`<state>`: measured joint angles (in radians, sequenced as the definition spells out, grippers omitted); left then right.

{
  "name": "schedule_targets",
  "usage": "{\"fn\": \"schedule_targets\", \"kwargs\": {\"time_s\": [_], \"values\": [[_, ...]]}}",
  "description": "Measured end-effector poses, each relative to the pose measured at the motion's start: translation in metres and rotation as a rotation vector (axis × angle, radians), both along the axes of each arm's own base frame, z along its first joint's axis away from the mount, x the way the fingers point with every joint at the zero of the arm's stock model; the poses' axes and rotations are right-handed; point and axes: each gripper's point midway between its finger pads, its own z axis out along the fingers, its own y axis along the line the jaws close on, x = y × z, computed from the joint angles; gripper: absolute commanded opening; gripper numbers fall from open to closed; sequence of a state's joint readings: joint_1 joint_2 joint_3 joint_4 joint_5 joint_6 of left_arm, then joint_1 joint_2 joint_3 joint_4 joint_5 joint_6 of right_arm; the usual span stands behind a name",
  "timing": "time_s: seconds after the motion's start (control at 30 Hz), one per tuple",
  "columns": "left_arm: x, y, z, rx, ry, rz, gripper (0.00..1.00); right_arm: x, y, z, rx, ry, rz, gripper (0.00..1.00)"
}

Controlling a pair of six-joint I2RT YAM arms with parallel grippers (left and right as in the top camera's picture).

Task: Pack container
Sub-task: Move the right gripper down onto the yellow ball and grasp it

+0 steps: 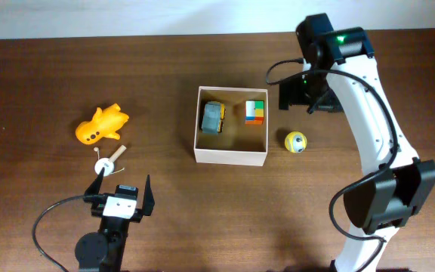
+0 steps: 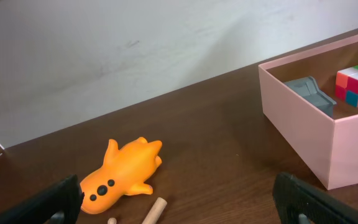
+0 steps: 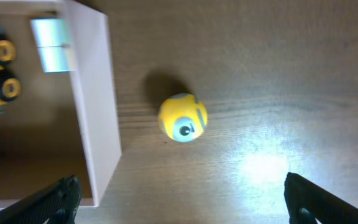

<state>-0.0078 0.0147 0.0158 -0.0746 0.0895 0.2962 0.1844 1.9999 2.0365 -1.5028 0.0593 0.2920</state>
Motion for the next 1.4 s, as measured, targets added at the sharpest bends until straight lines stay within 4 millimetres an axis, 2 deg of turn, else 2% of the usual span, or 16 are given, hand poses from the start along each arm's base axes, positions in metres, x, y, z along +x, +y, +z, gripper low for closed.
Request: {"fn": "schedule_targets", "kwargs": {"time_s": [0.17,0.4,0.6,0.7,0.87,0.97,1.27,1.4], "values": [[0.000,0.000,0.000,0.000,0.000,0.000,0.99,-0.006,-0.011,-0.033,-0.004,0.059,-0.053,0.99],[0.000,0.000,0.000,0.000,0.000,0.000,0.99,-0.025,-0.013,-0.103,0.021,0.141,-0.081,0.99],[0.000,0.000,0.000,0.000,0.000,0.000,0.99,-0.021,-0.009,-0.135,0.047,0.104,-0.049,0.98],[0.000,0.000,0.000,0.000,0.000,0.000,0.99,-0.020,-0.008,-0.144,0.051,0.089,-0.033,0.97],[0.000,0.000,0.000,0.000,0.000,0.000,0.99,-0.019,-0.008,-0.160,0.055,0.064,-0.016,0.82],[0.000,0.000,0.000,0.000,0.000,0.000,0.99,-0.018,-0.008,-0.165,0.055,0.053,-0.007,0.79],[0.000,0.000,0.000,0.000,0.000,0.000,0.99,-0.018,-0.008,-0.170,0.056,0.043,0.001,0.50],[0.000,0.000,0.000,0.000,0.000,0.000,0.99,-0.017,-0.008,-0.170,0.055,0.039,-0.002,0.46]]}}
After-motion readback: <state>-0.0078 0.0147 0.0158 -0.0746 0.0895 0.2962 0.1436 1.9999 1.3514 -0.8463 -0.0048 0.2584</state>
